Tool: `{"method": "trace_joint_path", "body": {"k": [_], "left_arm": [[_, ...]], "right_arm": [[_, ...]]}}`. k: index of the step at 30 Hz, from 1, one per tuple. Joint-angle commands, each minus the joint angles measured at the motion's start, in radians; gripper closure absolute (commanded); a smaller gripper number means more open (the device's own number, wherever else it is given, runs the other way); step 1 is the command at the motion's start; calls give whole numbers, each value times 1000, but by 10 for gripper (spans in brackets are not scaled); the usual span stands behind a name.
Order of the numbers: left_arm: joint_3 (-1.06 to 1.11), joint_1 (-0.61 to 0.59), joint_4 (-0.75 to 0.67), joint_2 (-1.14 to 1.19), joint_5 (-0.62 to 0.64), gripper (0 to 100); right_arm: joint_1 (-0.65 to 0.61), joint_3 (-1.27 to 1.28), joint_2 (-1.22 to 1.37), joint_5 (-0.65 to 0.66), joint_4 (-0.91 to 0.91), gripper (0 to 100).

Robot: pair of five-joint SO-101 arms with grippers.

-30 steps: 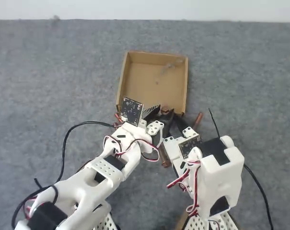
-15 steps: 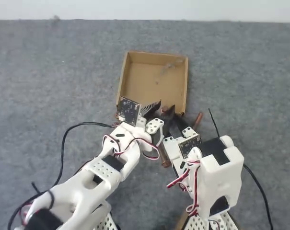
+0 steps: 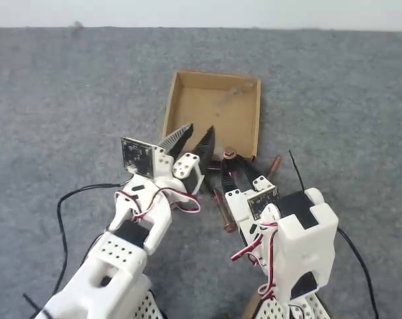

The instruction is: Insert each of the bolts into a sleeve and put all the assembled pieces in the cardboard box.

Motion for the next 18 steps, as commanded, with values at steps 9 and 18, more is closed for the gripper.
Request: {"method": "trace_joint_path", "body": {"k": [9, 18], "left_arm": [[-7, -259, 528, -367, 12, 855], [165, -416, 655, -681, 8, 855]], "right_arm": [[4, 26, -56, 17, -28, 993], [5, 26, -56, 17, -28, 993]]}}
